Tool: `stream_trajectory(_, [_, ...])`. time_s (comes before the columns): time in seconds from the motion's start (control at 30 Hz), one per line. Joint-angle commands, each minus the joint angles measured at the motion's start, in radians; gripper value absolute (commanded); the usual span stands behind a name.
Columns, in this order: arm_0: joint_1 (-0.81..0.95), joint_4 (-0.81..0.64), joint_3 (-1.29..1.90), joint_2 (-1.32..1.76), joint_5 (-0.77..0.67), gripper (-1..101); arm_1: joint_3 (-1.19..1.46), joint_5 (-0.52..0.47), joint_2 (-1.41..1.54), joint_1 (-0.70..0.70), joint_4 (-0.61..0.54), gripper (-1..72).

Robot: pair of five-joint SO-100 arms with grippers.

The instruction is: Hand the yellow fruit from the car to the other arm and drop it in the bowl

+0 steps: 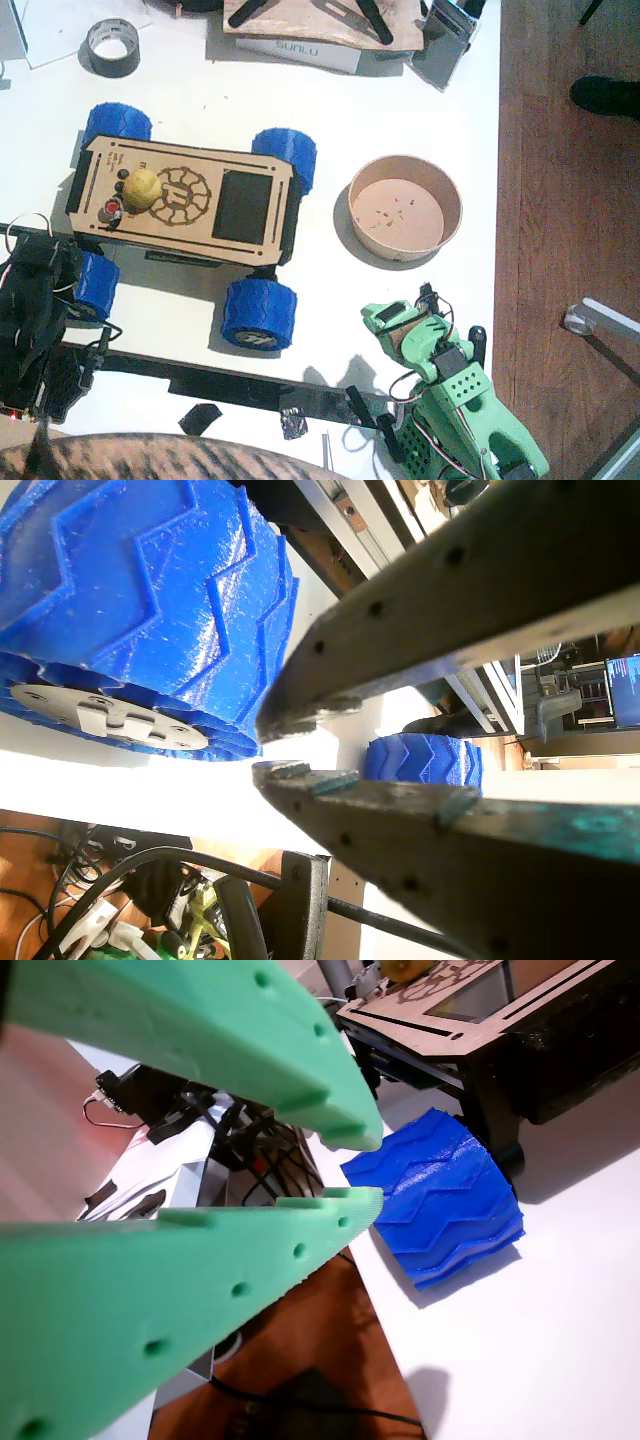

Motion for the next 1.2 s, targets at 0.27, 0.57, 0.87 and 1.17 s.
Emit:
stream_trajectory(0.27, [0.005,-0.015,-0.014,-0.002,0.003,1,-0.005,-0.014,0.003,-0.009,-0.018,0.1])
stream_trajectory(0.57, [0.005,0.008,-0.014,0.054,0.003,31,-0.005,-0.012,0.003,-0.009,-0.018,0.1])
stream_trajectory(0.87, [0.006,0.028,-0.014,0.087,0.005,40,-0.005,-0.012,0.003,-0.009,-0.018,0.1])
stream_trajectory(1.17, [-0.002,0.152,-0.195,0.276,-0.005,41,-0.005,-0.014,0.003,-0.009,-0.018,0.1])
